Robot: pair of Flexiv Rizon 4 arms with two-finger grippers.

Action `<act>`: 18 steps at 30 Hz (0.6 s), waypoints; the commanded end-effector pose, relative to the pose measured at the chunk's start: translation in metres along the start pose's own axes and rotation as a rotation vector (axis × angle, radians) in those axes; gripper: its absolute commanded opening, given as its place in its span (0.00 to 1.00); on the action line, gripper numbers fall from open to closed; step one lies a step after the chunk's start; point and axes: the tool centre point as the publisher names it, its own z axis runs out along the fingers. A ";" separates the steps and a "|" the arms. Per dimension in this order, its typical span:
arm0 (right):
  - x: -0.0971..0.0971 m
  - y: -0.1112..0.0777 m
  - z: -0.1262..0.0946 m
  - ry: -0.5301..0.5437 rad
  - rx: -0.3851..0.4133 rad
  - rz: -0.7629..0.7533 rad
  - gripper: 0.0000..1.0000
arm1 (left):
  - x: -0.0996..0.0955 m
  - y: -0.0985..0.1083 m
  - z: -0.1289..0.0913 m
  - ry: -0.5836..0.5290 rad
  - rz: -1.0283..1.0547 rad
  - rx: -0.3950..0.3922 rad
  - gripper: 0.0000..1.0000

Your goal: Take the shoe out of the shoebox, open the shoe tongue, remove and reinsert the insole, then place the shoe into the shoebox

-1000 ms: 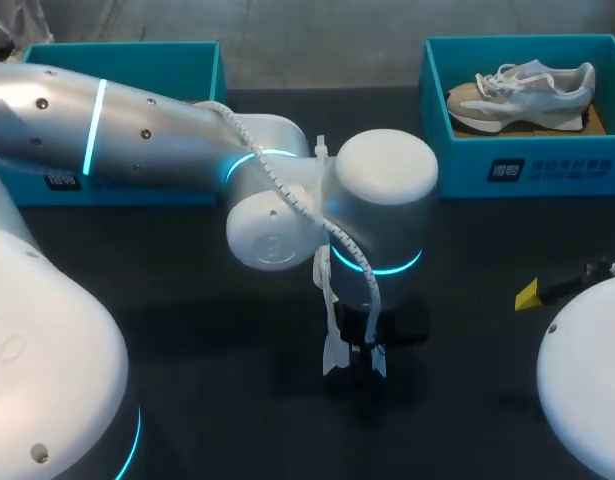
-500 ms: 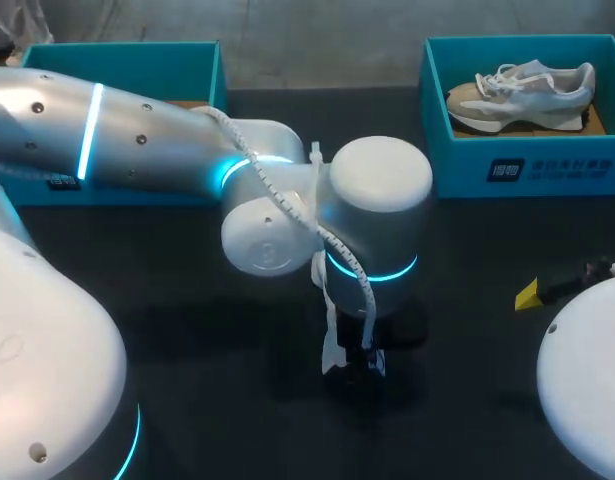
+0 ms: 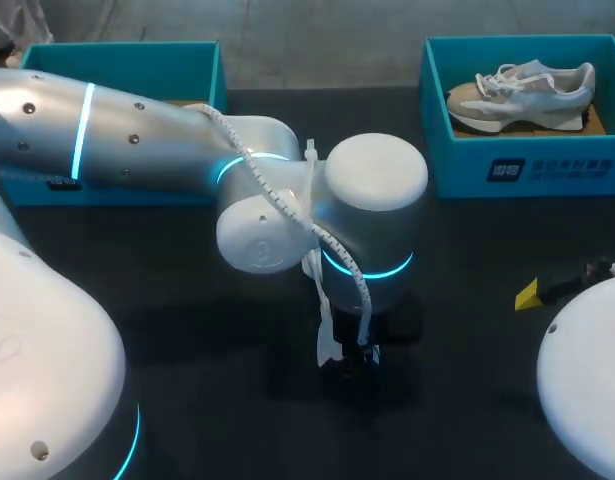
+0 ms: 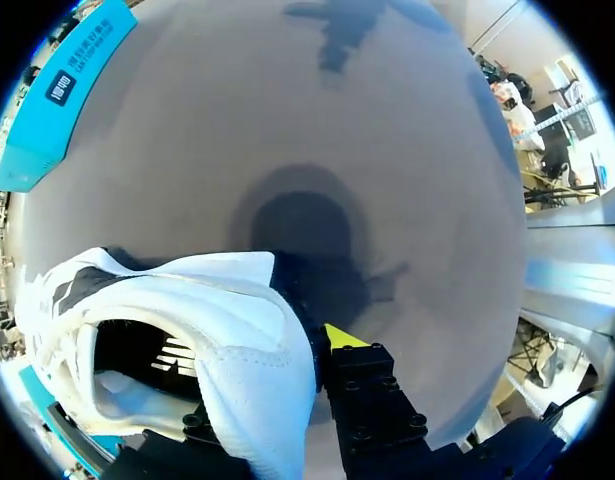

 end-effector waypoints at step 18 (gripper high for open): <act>0.001 -0.007 -0.003 -0.004 -0.010 0.002 1.00 | -0.028 0.053 -0.102 0.011 0.066 0.010 0.00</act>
